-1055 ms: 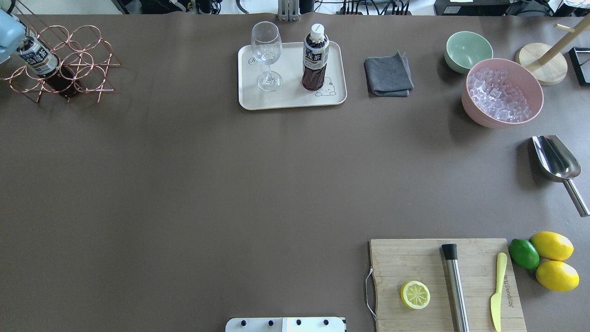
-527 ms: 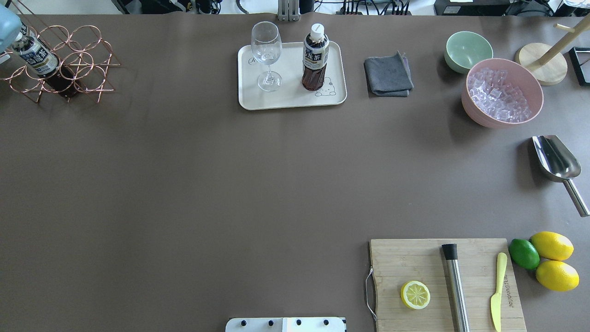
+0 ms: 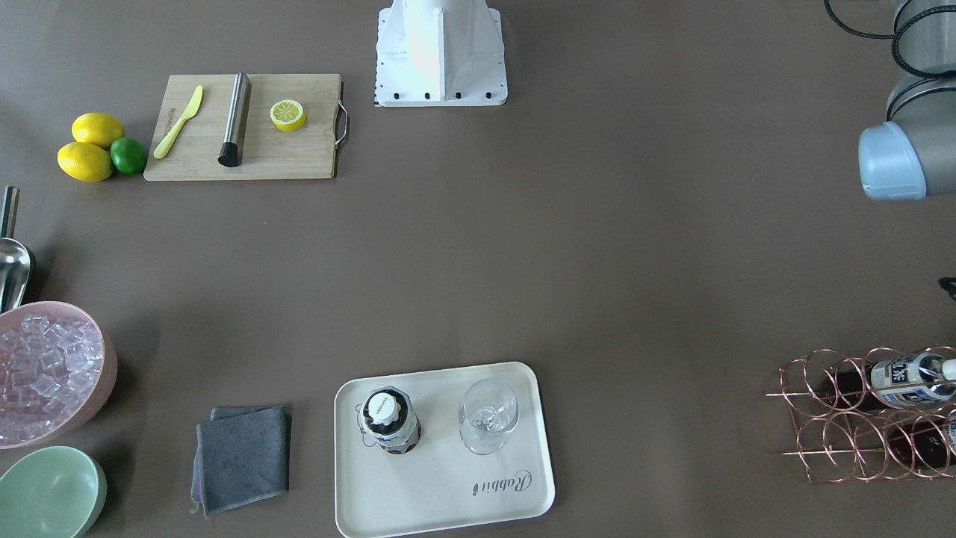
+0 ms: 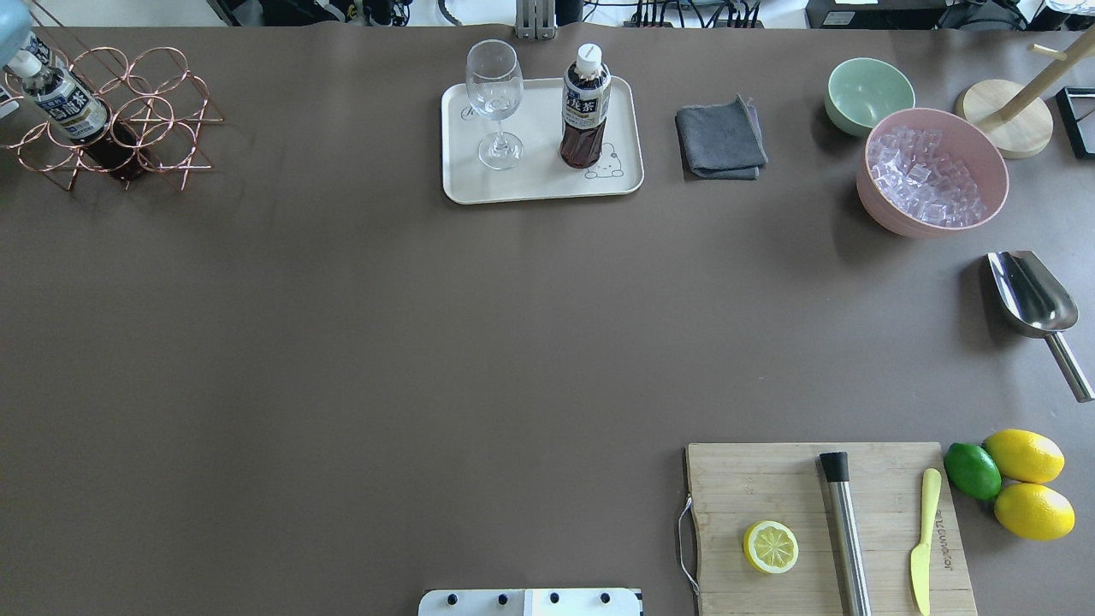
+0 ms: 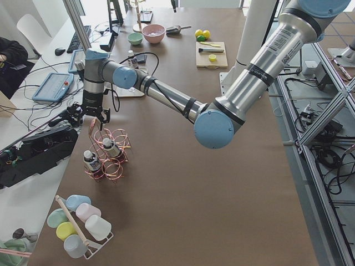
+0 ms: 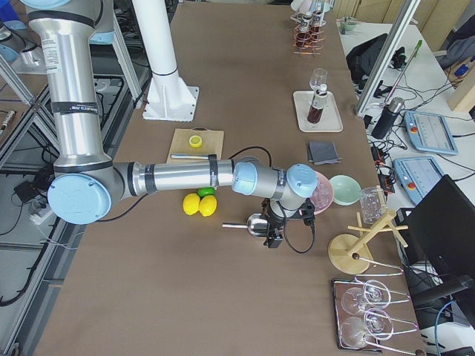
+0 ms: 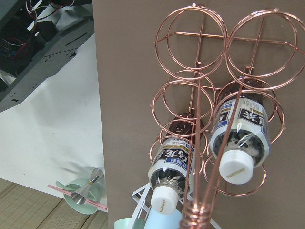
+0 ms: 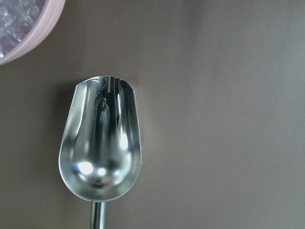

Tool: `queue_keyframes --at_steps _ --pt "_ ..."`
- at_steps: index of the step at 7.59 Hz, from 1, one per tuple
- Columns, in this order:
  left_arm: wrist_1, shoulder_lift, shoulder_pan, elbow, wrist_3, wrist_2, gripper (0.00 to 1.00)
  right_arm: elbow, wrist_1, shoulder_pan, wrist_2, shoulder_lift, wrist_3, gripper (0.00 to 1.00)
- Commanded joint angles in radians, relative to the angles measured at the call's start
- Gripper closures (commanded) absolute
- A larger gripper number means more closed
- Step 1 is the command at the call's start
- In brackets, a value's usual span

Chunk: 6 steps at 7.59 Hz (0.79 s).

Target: Take tea from basket to plate

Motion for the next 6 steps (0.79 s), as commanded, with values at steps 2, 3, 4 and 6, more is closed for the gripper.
queue_keyframes --at_steps 2,3,4,6 --pt "0.181 -0.005 -0.078 -0.099 0.003 -0.085 0.02 0.002 0.037 -0.007 -0.031 -0.005 0.000 0.00" --pt "0.251 0.003 -0.145 -0.129 0.005 -0.141 0.02 -0.002 0.038 -0.007 -0.033 -0.008 0.000 0.00" --pt "0.306 0.006 -0.222 -0.126 0.034 -0.185 0.02 -0.002 0.038 -0.007 -0.037 -0.008 0.000 0.00" --pt "0.416 0.062 -0.350 -0.126 0.022 -0.222 0.02 -0.002 0.050 -0.007 -0.048 -0.008 0.000 0.00"
